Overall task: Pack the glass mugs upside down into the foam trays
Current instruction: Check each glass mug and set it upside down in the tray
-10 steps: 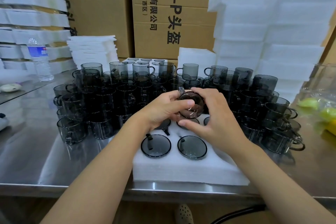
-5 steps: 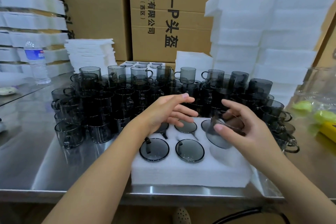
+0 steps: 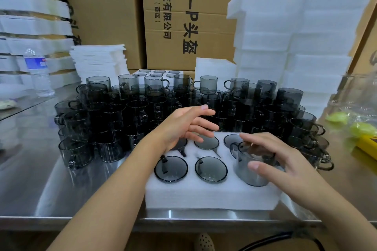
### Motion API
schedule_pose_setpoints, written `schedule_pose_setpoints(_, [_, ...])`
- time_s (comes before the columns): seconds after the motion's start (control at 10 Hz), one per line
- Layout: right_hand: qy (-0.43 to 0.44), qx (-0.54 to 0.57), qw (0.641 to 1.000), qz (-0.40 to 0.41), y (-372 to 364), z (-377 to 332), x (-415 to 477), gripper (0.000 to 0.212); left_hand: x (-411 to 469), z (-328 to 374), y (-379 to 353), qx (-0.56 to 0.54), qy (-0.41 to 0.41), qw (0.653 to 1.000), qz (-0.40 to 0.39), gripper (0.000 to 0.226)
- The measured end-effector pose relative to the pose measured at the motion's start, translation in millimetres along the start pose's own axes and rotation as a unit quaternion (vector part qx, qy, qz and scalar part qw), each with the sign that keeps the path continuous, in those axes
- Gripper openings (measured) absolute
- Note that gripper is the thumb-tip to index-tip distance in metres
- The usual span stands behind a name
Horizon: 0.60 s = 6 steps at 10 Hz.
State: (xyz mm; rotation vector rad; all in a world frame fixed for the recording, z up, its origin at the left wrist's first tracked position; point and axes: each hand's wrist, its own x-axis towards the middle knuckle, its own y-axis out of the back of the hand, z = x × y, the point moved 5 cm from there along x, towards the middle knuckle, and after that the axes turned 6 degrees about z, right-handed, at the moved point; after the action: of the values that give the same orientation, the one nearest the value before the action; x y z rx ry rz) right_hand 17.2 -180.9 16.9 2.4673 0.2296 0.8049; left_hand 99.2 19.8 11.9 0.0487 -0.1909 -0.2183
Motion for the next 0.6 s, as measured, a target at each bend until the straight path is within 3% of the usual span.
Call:
schedule_pose_setpoints(0.2, [0.008,-0.007,1.0,-0.028,-5.5,1.2,-2.7,0.05,0.7,-0.4,0.5,-0.012,0.001,1.0,-0.002,0.049])
schedule_pose_setpoints(0.4, [-0.011,-0.016,1.0,0.011,-9.0,8.9,-1.6,0.053,0.4,0.3,0.3,-0.01,-0.003,1.0,-0.007,0.062])
schedule_pose_setpoints(0.6, [-0.022,-0.021,0.999,0.02,-7.1,7.4,-3.3,0.059,1.3,-0.1,1.2,-0.01,-0.003,1.0,-0.004,0.059])
